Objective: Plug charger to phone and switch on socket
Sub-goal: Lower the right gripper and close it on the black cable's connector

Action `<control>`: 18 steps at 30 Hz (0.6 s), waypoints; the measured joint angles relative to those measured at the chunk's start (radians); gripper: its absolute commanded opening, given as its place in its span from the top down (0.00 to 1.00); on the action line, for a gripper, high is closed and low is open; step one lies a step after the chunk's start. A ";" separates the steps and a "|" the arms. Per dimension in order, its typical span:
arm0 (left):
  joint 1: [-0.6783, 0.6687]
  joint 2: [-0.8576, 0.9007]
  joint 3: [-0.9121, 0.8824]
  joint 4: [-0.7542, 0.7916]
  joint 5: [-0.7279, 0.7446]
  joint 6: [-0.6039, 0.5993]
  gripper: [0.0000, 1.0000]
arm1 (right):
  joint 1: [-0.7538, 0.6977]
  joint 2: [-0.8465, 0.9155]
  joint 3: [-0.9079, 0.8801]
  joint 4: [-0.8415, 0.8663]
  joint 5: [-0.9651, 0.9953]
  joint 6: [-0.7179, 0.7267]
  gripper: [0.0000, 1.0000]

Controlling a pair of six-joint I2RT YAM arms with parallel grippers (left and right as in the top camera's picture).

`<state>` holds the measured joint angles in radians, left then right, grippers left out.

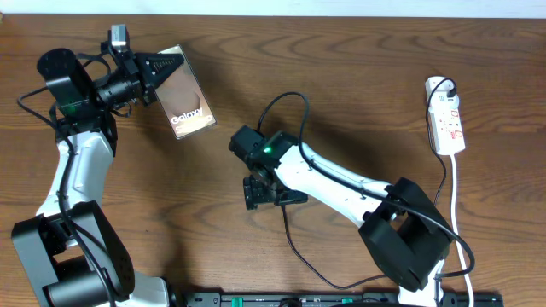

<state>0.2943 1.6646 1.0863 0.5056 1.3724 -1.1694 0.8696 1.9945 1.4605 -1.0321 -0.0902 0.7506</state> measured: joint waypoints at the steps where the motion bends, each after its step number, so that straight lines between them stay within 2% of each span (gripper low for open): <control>1: 0.000 0.000 0.000 0.000 0.003 0.000 0.93 | 0.003 0.000 -0.002 0.003 0.006 0.006 0.14; 9: 0.000 0.000 0.000 0.000 0.010 0.000 0.93 | 0.012 0.000 -0.098 0.077 0.025 0.040 0.15; 11: 0.000 0.000 0.000 0.000 0.010 0.000 0.93 | 0.012 0.000 -0.114 0.089 0.028 0.046 0.19; 16: 0.000 0.000 0.000 0.000 0.010 0.000 0.93 | 0.012 0.000 -0.127 0.104 0.031 0.057 0.36; 18: 0.000 0.000 0.000 0.000 0.010 0.000 0.93 | 0.012 0.000 -0.127 0.109 0.034 0.056 0.38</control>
<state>0.2943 1.6646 1.0863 0.5060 1.3823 -1.1694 0.8818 1.9949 1.3334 -0.9226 -0.0563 0.8062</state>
